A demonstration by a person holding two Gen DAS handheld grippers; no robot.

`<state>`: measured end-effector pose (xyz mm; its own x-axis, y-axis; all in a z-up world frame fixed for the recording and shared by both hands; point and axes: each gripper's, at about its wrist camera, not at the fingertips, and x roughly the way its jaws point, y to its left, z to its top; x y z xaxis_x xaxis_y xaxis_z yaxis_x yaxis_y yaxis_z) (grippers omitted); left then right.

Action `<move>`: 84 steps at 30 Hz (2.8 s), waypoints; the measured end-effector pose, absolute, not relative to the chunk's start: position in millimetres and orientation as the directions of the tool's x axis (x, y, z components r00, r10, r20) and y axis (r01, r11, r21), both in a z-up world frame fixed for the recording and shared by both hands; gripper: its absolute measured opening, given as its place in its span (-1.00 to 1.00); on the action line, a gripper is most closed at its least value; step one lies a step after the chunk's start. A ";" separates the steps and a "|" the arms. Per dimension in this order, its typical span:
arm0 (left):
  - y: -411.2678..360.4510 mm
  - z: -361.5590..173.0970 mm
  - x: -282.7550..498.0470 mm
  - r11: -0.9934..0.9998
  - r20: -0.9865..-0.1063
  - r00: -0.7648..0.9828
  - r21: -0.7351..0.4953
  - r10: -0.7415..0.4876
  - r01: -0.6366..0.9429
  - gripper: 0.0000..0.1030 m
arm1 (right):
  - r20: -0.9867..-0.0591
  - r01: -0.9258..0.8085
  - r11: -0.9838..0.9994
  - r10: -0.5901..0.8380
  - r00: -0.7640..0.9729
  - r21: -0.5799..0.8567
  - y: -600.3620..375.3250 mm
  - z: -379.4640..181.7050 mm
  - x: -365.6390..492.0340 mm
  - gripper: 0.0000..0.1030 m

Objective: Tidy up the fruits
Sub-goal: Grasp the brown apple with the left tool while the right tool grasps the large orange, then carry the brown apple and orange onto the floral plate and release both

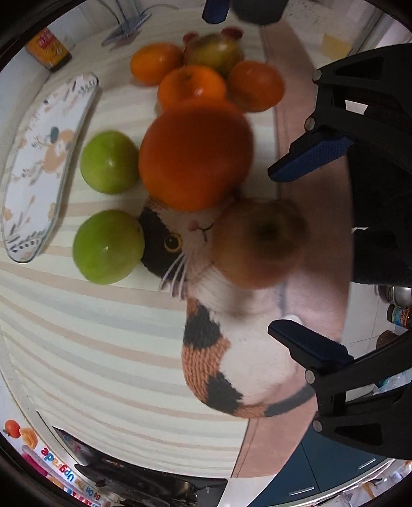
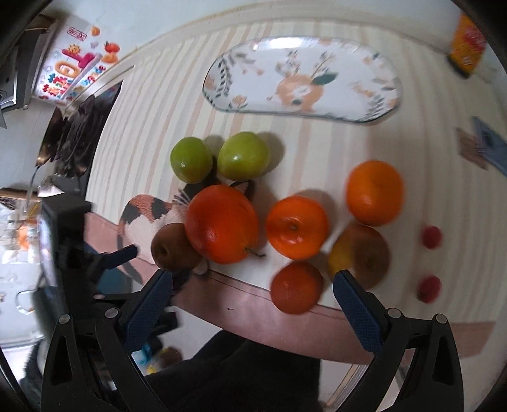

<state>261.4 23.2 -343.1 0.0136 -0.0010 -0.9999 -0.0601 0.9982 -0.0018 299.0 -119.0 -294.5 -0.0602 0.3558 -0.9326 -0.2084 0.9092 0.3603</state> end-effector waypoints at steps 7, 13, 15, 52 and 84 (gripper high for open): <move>39.8 -341.6 257.9 0.981 -0.995 0.074 -0.076 -0.064 -0.179 0.18 | -0.912 -0.227 0.884 0.384 -0.145 0.409 -100.3 -314.7 325.8 1.00; 78.7 -334.3 253.0 0.967 -0.997 0.076 -0.027 -0.008 -0.254 0.18 | -0.918 -0.287 0.873 0.361 -0.166 0.395 -67.3 -327.7 334.1 1.00; 92.7 -331.0 253.8 0.963 -0.997 0.072 -0.045 -0.027 -0.265 0.18 | -0.928 -0.312 0.876 0.324 -0.182 0.367 -54.7 -336.4 335.0 1.00; 134.0 -311.4 271.9 0.973 -0.984 0.129 -0.143 -0.121 -0.181 0.18 | -0.978 -0.396 0.895 0.172 -0.114 0.204 -21.0 -347.8 321.9 0.54; 33.9 -312.1 517.1 0.975 -0.975 0.058 -0.207 -0.212 0.082 0.19 | -0.963 0.107 0.959 0.256 0.083 0.264 -158.1 -317.4 533.3 0.54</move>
